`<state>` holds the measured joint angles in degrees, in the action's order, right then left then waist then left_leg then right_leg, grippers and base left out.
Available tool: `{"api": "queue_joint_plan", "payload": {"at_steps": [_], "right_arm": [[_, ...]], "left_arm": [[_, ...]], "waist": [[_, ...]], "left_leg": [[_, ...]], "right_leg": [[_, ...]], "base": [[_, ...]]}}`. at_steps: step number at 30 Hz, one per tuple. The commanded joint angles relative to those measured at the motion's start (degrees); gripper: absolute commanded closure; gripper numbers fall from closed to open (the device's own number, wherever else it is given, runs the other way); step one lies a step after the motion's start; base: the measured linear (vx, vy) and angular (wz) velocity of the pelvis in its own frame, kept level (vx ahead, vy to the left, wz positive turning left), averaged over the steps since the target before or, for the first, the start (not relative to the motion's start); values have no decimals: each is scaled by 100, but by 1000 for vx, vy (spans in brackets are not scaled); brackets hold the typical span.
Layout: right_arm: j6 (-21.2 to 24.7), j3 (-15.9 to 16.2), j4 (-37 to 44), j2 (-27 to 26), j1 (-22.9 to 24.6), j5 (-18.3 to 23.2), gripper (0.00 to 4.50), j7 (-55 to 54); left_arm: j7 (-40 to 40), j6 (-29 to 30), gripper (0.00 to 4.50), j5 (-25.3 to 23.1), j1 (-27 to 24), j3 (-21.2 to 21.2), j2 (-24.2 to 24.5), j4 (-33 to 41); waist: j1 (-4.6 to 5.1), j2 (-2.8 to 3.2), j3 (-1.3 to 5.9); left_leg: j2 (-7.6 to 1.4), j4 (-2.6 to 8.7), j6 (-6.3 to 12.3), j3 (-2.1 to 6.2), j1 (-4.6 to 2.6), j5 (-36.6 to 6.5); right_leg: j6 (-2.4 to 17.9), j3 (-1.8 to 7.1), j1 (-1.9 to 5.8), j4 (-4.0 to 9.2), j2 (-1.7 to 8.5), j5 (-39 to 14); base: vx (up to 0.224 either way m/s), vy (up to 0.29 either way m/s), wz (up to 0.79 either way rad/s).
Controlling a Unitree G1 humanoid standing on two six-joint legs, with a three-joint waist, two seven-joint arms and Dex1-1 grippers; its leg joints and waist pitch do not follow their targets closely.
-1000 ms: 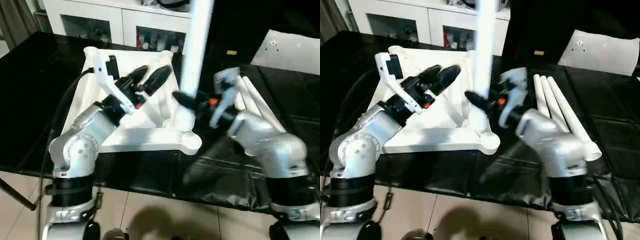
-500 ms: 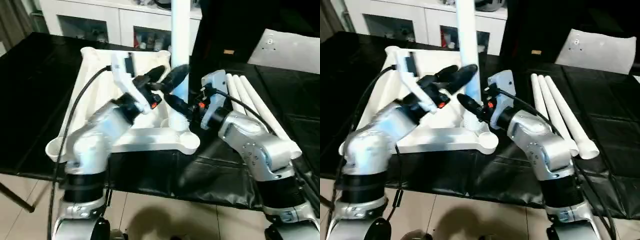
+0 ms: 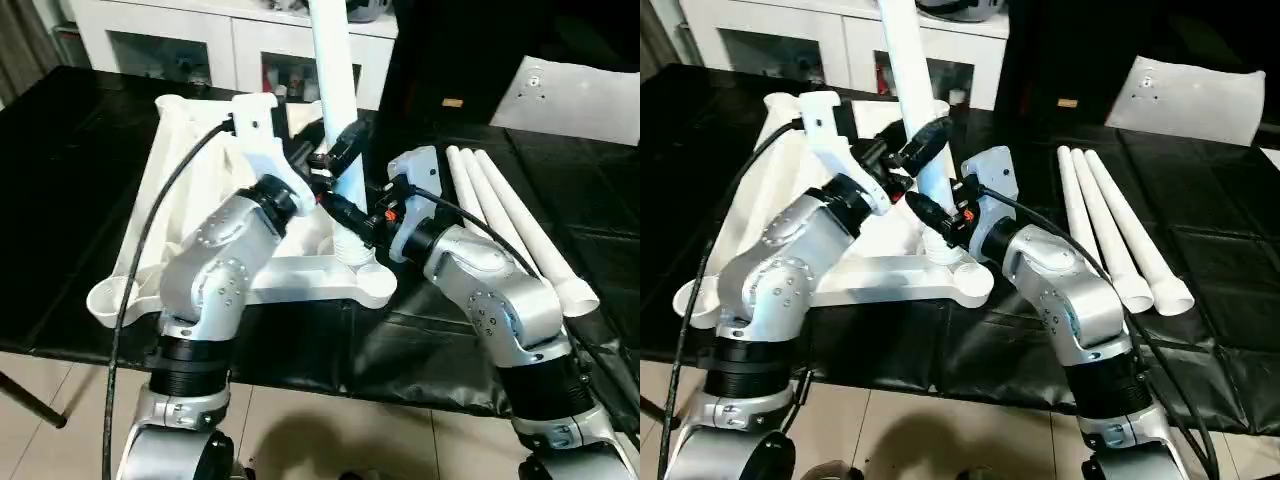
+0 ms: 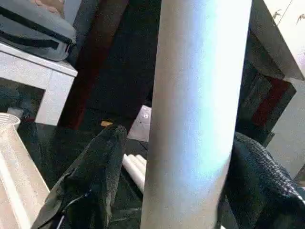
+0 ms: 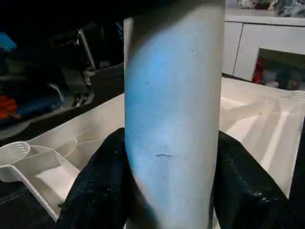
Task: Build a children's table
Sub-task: Pick table leg
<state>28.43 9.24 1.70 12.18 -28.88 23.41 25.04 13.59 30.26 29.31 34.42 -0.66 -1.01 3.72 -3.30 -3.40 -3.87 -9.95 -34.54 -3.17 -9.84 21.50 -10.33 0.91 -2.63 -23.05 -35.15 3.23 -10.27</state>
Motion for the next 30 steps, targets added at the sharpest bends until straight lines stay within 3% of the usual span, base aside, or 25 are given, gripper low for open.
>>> {"api": "queue_joint_plan", "payload": {"at_steps": [1,9,30], "right_arm": [[-107,-108,-47,10,20,-83,262,-35],[-162,-128,-107,-51,15,-149,262,-16],[-165,-158,-179,-70,-23,-331,262,-46]], "left_arm": [[10,-70,166,-103,14,121,-27,18],[127,-195,252,-243,-4,206,5,-1],[115,-259,266,-97,75,-38,-87,-148]], "waist": [[7,66,435],[9,62,437],[4,44,442]], "left_leg": [[-270,372,-74,82,-61,-911],[-271,370,-65,80,-63,-877],[-267,360,-20,73,-63,-802]], "right_leg": [[796,261,317,395,391,-902],[831,262,323,384,396,-803],[876,265,328,373,398,-738]], "base": [[0,0,0],[0,0,0],[0,0,0]]}}
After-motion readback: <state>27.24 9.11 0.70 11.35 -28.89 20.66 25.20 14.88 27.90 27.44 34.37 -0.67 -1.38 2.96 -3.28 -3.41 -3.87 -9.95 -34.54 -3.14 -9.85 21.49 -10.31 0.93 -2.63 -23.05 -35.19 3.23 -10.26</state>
